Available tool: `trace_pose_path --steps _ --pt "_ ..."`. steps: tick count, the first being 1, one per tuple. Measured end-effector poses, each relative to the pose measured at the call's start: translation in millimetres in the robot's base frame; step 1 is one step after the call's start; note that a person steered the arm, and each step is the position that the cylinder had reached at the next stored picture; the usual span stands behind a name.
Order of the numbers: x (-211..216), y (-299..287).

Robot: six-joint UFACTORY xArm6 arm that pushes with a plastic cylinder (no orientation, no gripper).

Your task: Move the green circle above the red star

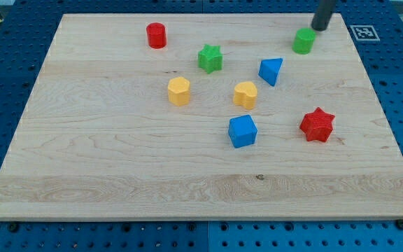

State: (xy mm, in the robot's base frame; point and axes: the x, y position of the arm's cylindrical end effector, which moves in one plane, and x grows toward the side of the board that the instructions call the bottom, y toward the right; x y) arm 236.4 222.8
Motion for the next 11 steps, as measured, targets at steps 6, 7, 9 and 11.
trace_pose_path --steps 6,7,9,11 --pt "31 -35" --pt "45 -29" --pt "62 18" --pt "63 23"
